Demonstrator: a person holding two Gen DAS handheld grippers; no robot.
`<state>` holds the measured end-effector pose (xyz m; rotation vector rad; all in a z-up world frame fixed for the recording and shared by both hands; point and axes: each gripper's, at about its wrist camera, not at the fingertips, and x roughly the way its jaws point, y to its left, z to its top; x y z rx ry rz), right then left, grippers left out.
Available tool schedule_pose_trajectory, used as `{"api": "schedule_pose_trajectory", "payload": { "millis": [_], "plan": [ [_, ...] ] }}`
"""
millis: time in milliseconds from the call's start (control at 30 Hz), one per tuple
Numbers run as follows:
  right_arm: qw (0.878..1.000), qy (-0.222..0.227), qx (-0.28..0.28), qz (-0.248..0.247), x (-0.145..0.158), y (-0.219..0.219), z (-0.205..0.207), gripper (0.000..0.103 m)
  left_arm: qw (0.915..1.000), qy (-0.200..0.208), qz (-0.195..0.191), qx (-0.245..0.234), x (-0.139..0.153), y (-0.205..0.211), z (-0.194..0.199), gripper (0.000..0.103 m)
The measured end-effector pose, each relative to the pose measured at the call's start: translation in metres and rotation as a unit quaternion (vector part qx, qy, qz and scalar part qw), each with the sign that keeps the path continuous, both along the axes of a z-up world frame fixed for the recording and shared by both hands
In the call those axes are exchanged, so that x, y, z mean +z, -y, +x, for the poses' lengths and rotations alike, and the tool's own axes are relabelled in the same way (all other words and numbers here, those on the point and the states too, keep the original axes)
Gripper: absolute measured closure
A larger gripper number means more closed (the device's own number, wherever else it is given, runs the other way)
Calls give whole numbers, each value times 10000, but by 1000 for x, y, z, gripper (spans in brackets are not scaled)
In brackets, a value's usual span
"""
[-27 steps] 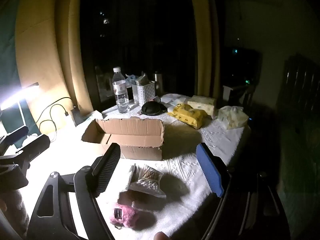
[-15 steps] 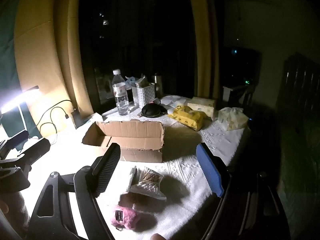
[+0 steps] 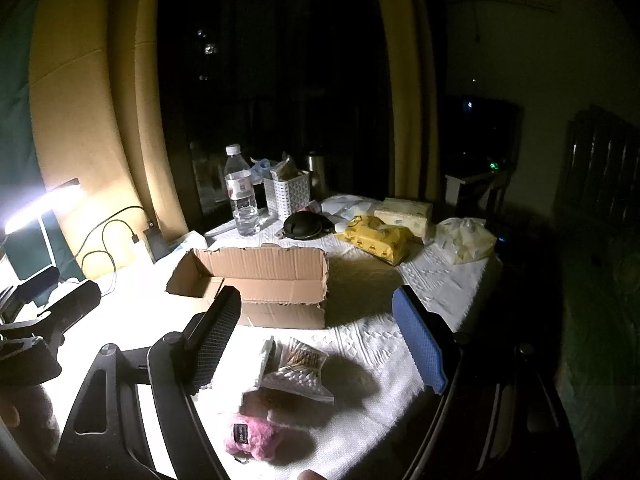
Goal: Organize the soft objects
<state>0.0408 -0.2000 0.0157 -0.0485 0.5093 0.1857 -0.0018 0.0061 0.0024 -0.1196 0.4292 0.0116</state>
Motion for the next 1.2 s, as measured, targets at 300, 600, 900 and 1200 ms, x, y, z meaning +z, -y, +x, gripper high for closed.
{"api": "schedule_pose_trajectory", "payload": {
  "millis": [300, 600, 900, 1200],
  "plan": [
    [10000, -19, 22, 28, -1, 2, -3, 22, 10000, -16, -16, -48, 2, 0, 0, 0],
    [10000, -35, 15, 26, -3, 2, -3, 22, 10000, -48, -15, -58, 0, 3, 1, 0],
    [9999, -139, 29, 22, -15, 3, -1, 22, 9998, -202, -30, -55, -9, 3, 6, 0],
    [9996, -285, 36, -9, -21, 1, 6, 22, 9986, -496, -168, -97, -20, -2, 18, 0]
  ]
}}
